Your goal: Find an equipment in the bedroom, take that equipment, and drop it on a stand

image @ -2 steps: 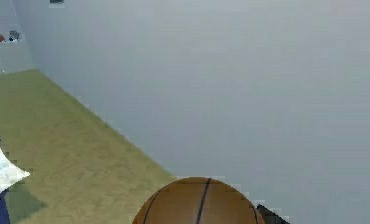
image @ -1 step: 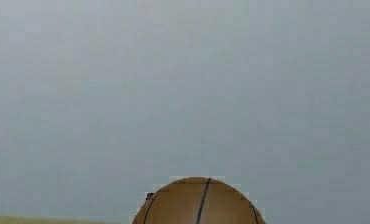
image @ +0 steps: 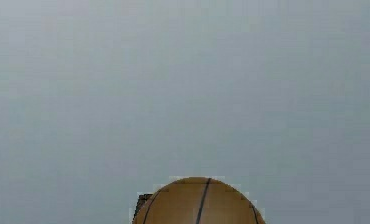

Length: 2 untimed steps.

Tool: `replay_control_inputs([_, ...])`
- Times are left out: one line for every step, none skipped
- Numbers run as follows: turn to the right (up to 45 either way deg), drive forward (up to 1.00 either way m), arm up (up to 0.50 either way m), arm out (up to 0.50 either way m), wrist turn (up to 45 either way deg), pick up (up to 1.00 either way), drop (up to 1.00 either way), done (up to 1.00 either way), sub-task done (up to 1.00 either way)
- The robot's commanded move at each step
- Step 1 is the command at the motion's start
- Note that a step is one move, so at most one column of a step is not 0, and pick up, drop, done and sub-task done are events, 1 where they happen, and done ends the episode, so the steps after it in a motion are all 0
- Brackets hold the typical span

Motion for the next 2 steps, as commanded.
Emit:
replay_control_inputs([0.0,0.25,0.00,0.00,0.0,0.00,0.00,0.00,0.00])
replay_control_inputs([-45.0,0.00,0.00,0.00,0.0,0.00,0.00,0.00,0.00])
